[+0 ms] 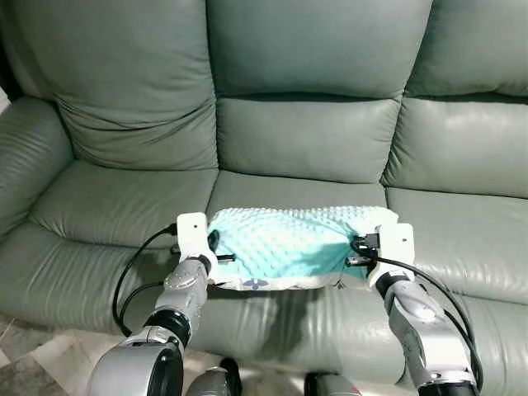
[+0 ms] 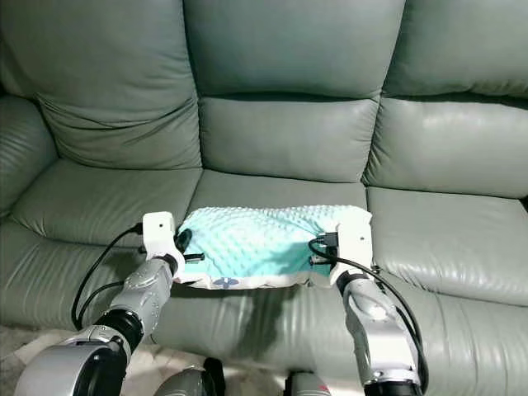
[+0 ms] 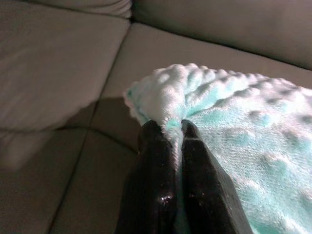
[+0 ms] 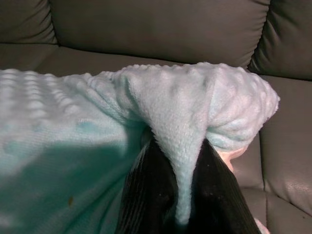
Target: Move the pillow to the sofa
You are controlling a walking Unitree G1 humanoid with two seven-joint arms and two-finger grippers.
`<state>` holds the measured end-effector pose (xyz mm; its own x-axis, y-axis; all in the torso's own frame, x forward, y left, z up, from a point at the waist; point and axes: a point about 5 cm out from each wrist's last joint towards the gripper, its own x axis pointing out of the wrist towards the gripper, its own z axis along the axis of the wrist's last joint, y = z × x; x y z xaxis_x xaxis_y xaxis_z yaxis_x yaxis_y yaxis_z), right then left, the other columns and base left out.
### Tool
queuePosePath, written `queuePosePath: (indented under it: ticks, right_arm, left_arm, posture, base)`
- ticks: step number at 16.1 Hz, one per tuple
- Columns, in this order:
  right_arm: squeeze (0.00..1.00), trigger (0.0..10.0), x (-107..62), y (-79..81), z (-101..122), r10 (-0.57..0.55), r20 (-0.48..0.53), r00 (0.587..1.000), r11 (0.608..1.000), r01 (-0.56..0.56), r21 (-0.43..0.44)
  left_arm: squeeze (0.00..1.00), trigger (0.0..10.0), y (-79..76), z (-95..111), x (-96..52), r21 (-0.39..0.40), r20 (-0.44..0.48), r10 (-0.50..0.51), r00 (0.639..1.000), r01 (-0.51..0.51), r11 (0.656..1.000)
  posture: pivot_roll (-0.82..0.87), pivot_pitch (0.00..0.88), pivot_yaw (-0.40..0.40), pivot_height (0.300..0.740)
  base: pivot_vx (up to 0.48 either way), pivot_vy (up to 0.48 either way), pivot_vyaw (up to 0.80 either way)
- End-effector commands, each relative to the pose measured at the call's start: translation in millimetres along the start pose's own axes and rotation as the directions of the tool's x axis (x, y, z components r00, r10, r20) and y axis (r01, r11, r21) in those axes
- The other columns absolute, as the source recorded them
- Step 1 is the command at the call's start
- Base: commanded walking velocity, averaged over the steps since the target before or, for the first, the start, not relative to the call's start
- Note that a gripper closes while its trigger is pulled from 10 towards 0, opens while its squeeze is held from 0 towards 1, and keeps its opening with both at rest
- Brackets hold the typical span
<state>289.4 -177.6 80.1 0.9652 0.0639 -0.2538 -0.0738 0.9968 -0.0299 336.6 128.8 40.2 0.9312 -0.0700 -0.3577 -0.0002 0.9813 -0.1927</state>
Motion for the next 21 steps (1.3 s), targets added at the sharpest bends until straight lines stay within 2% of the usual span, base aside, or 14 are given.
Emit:
queuePosePath:
  ticks: [1, 3, 4, 5, 8, 14, 21]
  right_arm:
    - [0.0, 10.0, 0.5, -0.6, -1, 0.006, 0.008, 1.0, 1.0, -0.006, 0.002]
    - [0.0, 10.0, 0.6, -3.4, -2, -0.001, 0.011, 1.0, 1.0, 0.001, 0.006]
    - [0.28, 10.0, 0.2, -4.0, -3, -0.001, 0.01, 1.0, 1.0, 0.001, 0.01]
    - [1.0, 10.0, -0.1, -4.3, -6, -0.002, 0.012, 1.0, 1.0, 0.002, 0.021]
    - [1.0, 10.0, 0.4, 0.5, -7, 0.008, 0.013, 1.0, 1.0, -0.009, 0.028]
    - [1.0, 10.0, -3.0, 8.2, -11, 0.02, 0.008, 1.0, 0.999, -0.02, 0.034]
    - [1.0, 10.0, -4.5, 13.9, -12, 0.032, 0.0, 0.999, 0.999, -0.032, 0.039]
  left_arm:
    - [0.0, 10.0, 7.5, -4, -1.6, -0.028, -0.013, 0.032, 0.999, -0.032, 0.999]
    - [0.0, 10.0, 1.6, -6, -1.6, -0.063, -0.009, 0.011, 1.0, -0.011, 0.998]
    - [0.63, 10.0, 0.0, -6, -1.6, -0.066, -0.008, 0.007, 1.0, -0.007, 0.998]
    - [1.0, 10.0, -3.3, -6, -1.6, -0.074, -0.005, 0.0, 1.0, 0.0, 0.997]
    - [1.0, 10.0, -9.8, -8, -1.7, -0.118, -0.003, -0.036, 0.999, 0.035, 0.992]
    - [1.0, 10.0, -8.2, -18, -5.2, -0.151, -0.022, -0.042, 0.999, 0.038, 0.988]
    - [1.0, 10.0, -6.0, -27, -8.9, -0.151, -0.041, -0.05, 0.998, 0.044, 0.988]
  posture:
    - [-0.17, 0.266, 0.082, 0.74]
    - [-0.17, 0.27, 0.081, 0.74]
    - [-0.17, 0.271, 0.081, 0.74]
    - [-0.17, 0.272, 0.079, 0.74]
    - [-0.16, 0.276, 0.081, 0.74]
    - [-0.16, 0.282, 0.08, 0.74]
    - [-0.16, 0.284, 0.079, 0.74]
  base:
    - [0.0, 0.0, 0.0]
    - [0.0, 0.0, 0.0]
    - [0.0, 0.0, 0.0]
    - [0.0, 0.0, 0.0]
    - [0.0, 0.0, 0.0]
    - [0.0, 0.0, 0.0]
    - [0.0, 0.0, 0.0]
